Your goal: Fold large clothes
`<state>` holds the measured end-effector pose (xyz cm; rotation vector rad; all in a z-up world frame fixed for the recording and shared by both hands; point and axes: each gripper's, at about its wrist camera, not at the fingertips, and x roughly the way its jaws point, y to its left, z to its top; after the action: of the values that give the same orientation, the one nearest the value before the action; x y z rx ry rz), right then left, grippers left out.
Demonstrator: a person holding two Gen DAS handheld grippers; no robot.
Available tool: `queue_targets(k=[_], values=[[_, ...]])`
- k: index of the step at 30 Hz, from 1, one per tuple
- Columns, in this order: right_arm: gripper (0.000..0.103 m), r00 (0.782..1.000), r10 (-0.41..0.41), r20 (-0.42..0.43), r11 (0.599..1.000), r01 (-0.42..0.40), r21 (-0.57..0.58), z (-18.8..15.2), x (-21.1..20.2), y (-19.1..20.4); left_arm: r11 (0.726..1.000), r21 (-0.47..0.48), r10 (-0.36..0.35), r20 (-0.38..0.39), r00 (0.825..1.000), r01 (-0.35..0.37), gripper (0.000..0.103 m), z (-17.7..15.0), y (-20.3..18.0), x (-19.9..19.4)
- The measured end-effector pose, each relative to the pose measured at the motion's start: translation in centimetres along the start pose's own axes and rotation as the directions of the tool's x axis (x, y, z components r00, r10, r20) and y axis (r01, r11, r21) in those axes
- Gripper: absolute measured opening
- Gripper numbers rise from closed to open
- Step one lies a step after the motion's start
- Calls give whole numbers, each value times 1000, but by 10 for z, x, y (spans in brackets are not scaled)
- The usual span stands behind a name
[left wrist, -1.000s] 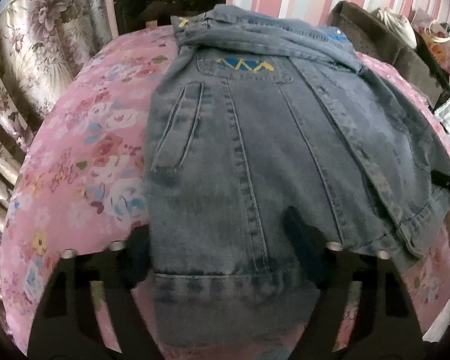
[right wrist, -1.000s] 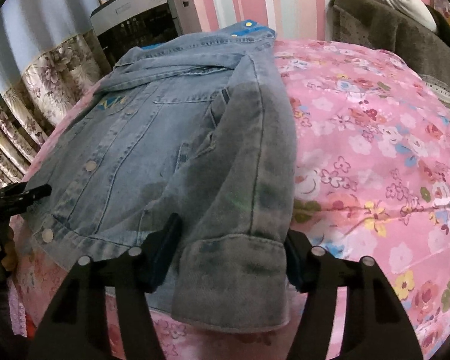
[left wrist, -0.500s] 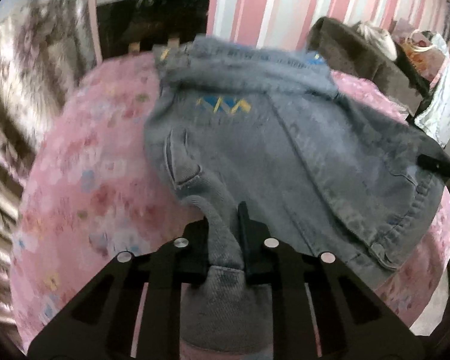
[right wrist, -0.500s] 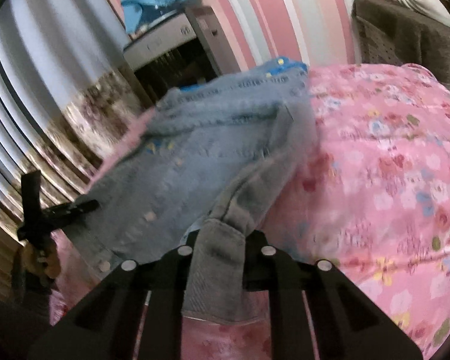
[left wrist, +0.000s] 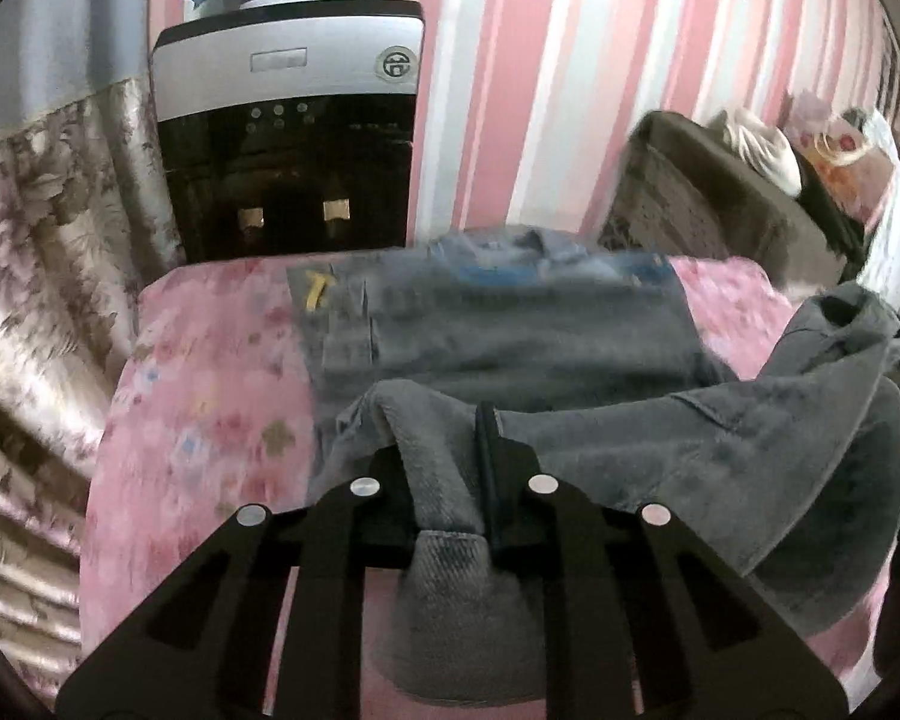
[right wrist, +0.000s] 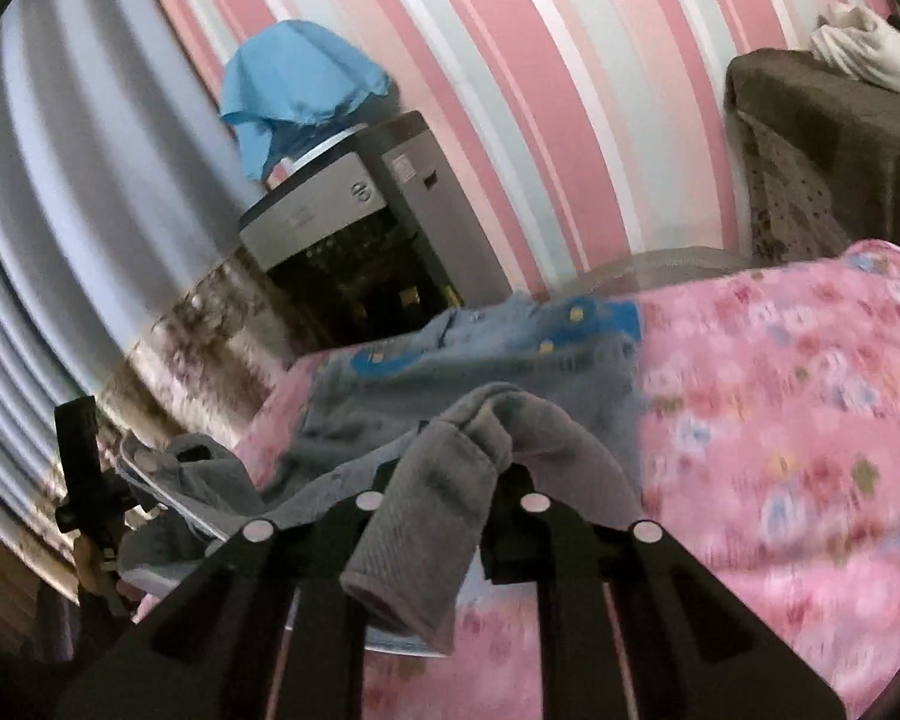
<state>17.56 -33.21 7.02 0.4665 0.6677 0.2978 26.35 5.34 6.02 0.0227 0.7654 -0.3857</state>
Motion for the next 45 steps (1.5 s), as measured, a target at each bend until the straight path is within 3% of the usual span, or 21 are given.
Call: queue_targets(k=[2,6,8,10,14,19,22,23,25,26,27,28,29,33,34,35,36,38,43,45], values=[[12,1000,-25,1,1000,25,-4,19,19,-5,1000,-8,6,3,1000,-6,14,20,6,16],[12,996,-94,2,996,94,5,66,60,-25,996,40,84,20,996,-85,14,67,16,55],[12,989,-140,-46,990,139,-22,85,92,-35,996,32,85,8,996,-85,15,86,23,75],[12,973,-209,-100,977,204,-57,92,127,-44,994,36,103,-34,994,-101,15,101,27,109],[14,934,-286,-215,958,275,-77,79,184,-70,984,85,164,-114,980,-155,16,98,29,165],[22,946,-247,-208,969,240,-61,71,184,-75,983,99,166,-118,979,-155,16,84,33,182],[44,961,-180,-211,983,181,-18,70,166,-77,986,82,155,-121,980,-146,19,84,34,173],[52,966,-158,-203,987,160,-4,69,160,-76,988,72,143,-123,982,-135,24,85,34,169],[61,976,-131,-175,991,134,7,65,143,-70,999,21,41,-125,991,-39,72,82,34,156],[67,977,-127,-169,991,130,8,63,140,-69,1000,10,20,-120,993,-19,78,81,33,154],[68,979,-128,-159,991,131,7,60,135,-66,999,18,35,-108,994,-33,88,76,26,147],[68,979,-139,-150,990,141,4,58,131,-64,995,43,92,-95,991,-89,98,73,20,143],[68,978,-150,-143,989,151,-1,56,128,-62,990,64,133,-79,988,-128,98,70,16,140],[66,974,-177,-142,984,175,-23,51,127,-54,977,125,180,-62,982,-172,97,53,1,124],[65,968,-201,-149,979,198,-40,50,130,-52,977,124,183,-65,981,-174,90,53,1,123],[55,962,-229,-152,973,222,-62,49,132,-50,977,119,184,-73,980,-174,83,52,2,122],[39,955,-255,-151,966,245,-82,47,133,-48,979,107,182,-87,979,-173,69,51,5,120],[24,948,-282,-145,958,269,-100,45,133,-47,978,97,194,-98,976,-184,55,50,11,119],[15,956,-258,-136,965,248,-88,52,132,-46,978,103,192,-125,973,-179,23,62,20,125],[14,965,-236,-113,971,230,-65,67,131,-45,978,103,190,-110,976,-179,18,76,21,128]])
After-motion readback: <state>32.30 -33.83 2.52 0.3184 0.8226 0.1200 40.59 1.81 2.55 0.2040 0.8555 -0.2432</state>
